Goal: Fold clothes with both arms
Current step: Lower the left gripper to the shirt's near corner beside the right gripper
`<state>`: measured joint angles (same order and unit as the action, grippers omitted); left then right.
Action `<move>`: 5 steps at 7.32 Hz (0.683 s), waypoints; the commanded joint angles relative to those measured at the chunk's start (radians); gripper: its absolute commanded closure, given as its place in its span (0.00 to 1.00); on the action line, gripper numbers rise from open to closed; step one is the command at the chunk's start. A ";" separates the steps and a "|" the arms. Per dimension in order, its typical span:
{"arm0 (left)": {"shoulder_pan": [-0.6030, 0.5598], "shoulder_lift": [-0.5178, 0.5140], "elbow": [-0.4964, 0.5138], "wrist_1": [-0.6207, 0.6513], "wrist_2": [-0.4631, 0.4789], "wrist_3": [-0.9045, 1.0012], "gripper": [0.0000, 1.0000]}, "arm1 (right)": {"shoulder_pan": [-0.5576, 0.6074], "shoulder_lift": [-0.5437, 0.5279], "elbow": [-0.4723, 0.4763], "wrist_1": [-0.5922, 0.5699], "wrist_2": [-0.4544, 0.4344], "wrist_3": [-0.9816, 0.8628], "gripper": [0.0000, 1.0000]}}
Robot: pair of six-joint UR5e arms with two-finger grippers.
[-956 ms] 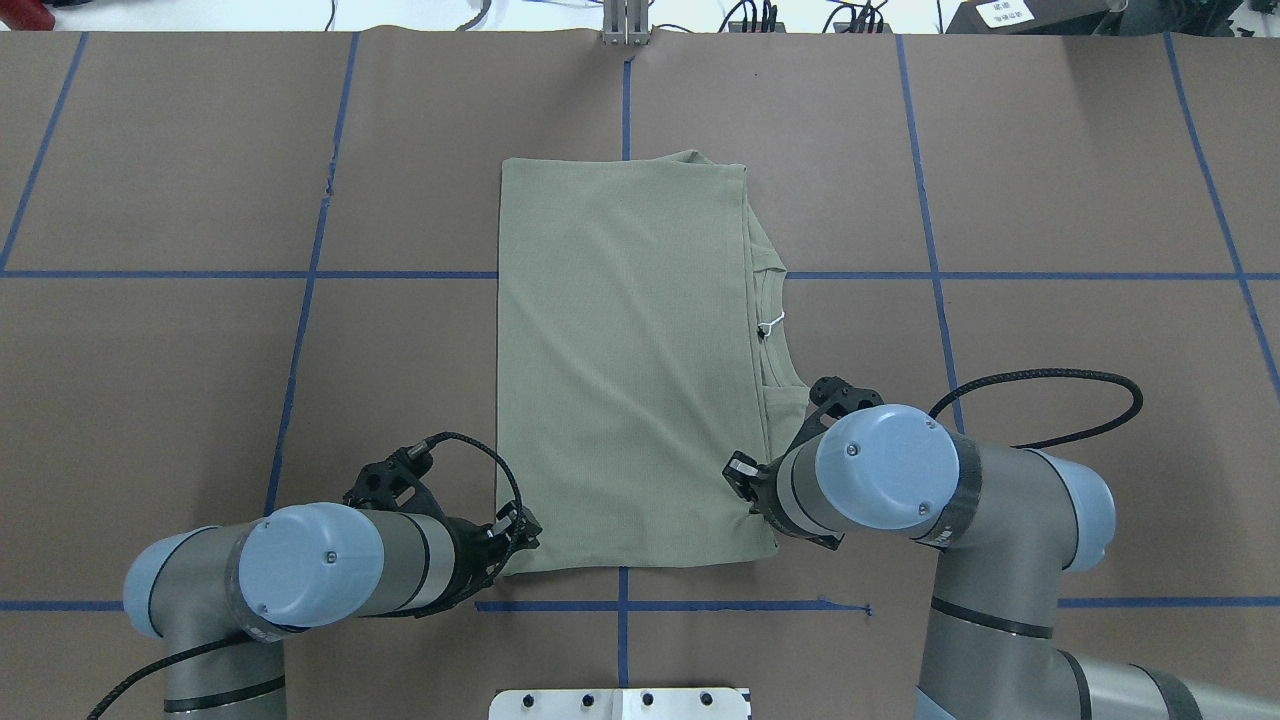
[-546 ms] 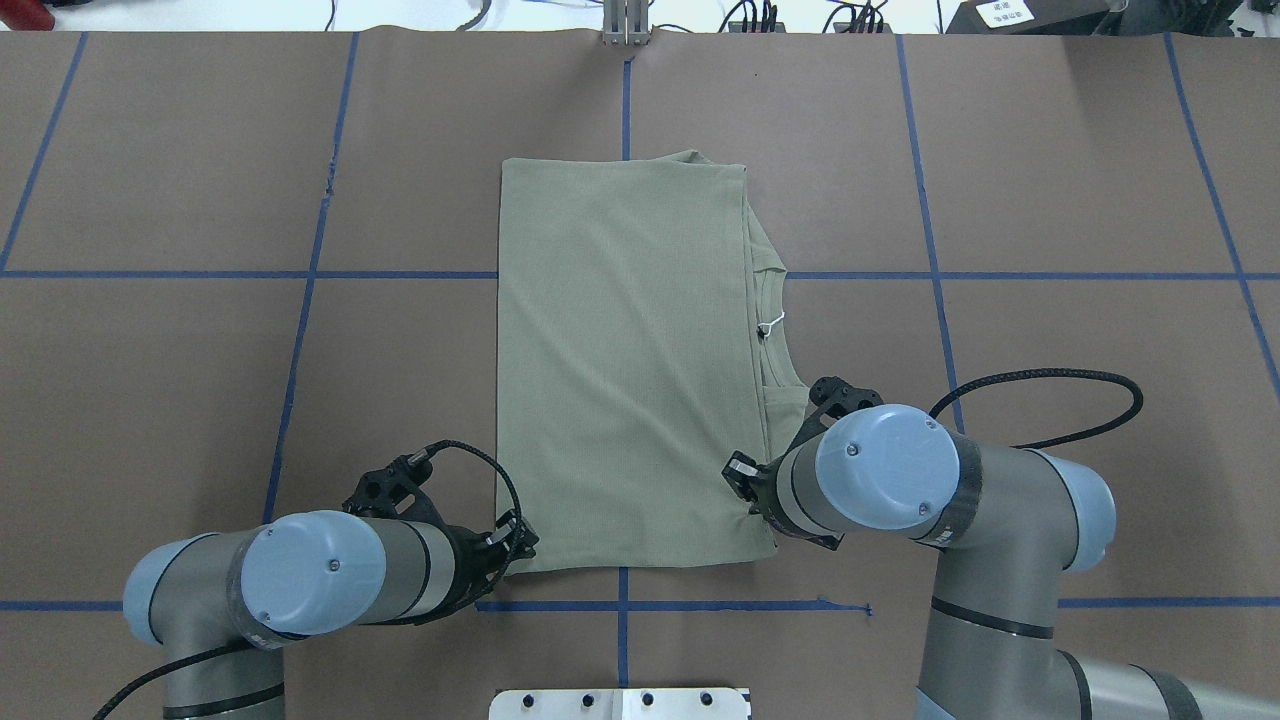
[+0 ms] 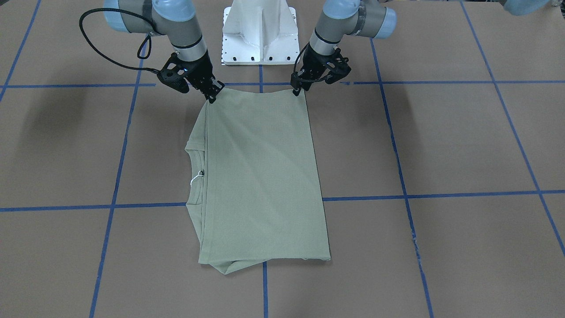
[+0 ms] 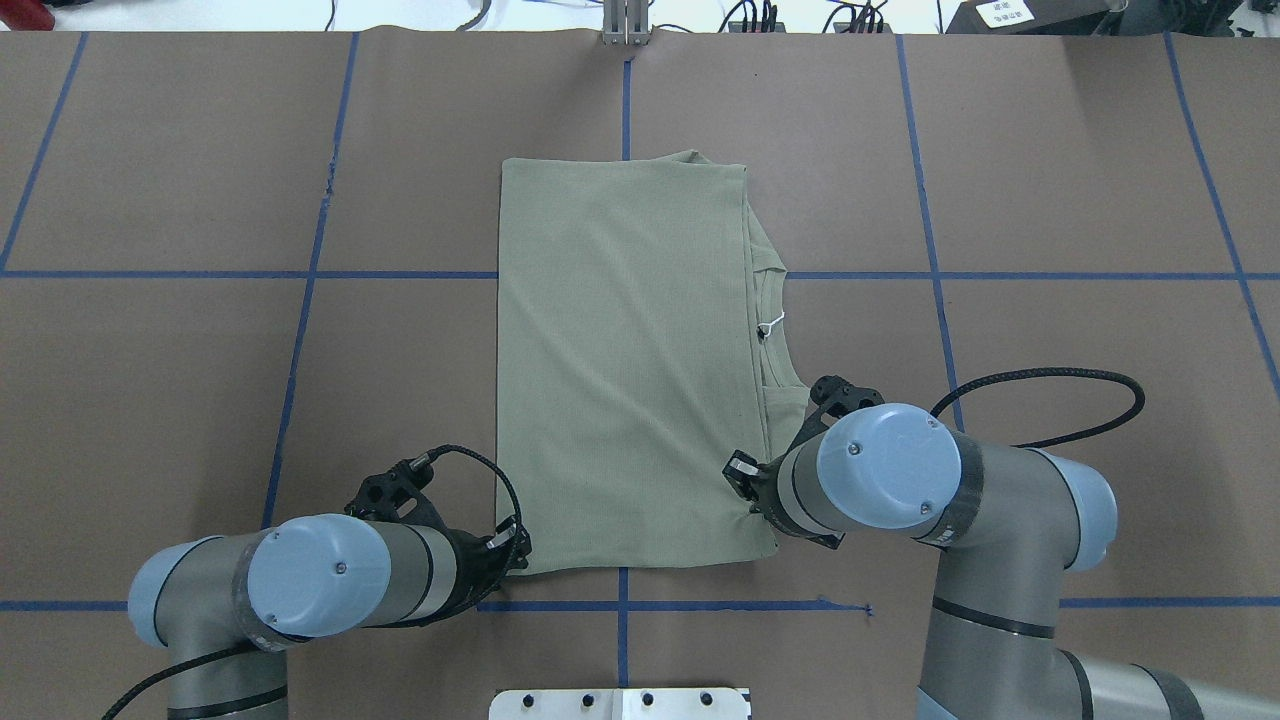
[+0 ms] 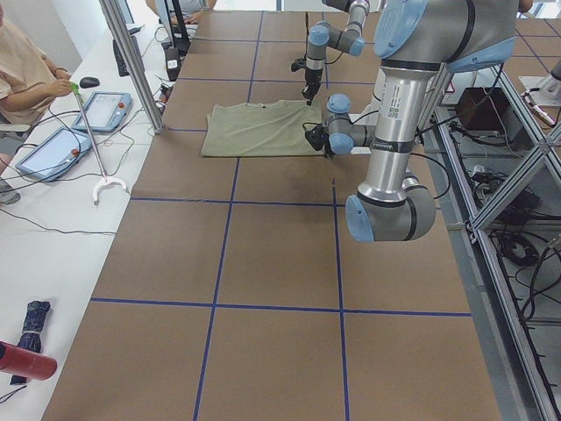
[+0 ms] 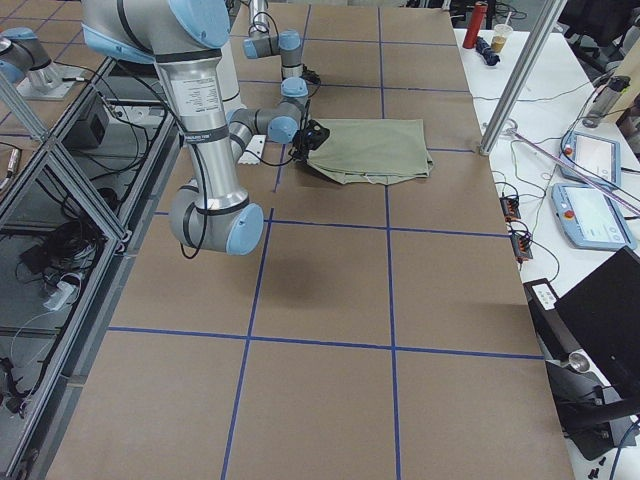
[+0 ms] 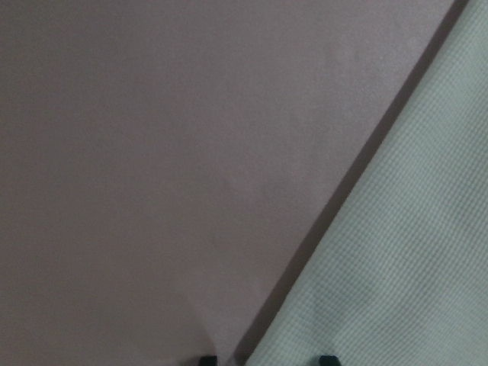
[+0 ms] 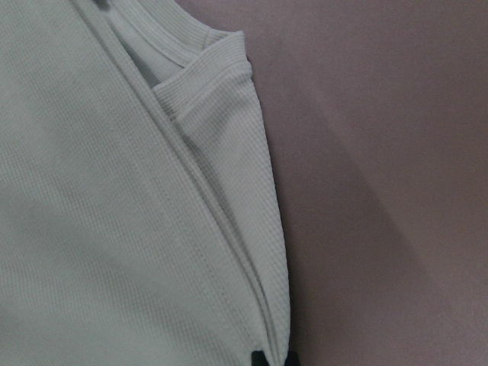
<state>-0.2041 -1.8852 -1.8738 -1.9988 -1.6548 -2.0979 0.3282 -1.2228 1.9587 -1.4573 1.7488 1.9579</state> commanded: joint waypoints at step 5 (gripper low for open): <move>0.002 0.029 -0.157 0.002 0.001 -0.001 1.00 | 0.003 -0.009 0.018 0.000 0.001 -0.002 1.00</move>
<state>-0.2079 -1.8779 -1.9613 -1.9985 -1.6548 -2.0957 0.3293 -1.2298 1.9628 -1.4572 1.7495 1.9555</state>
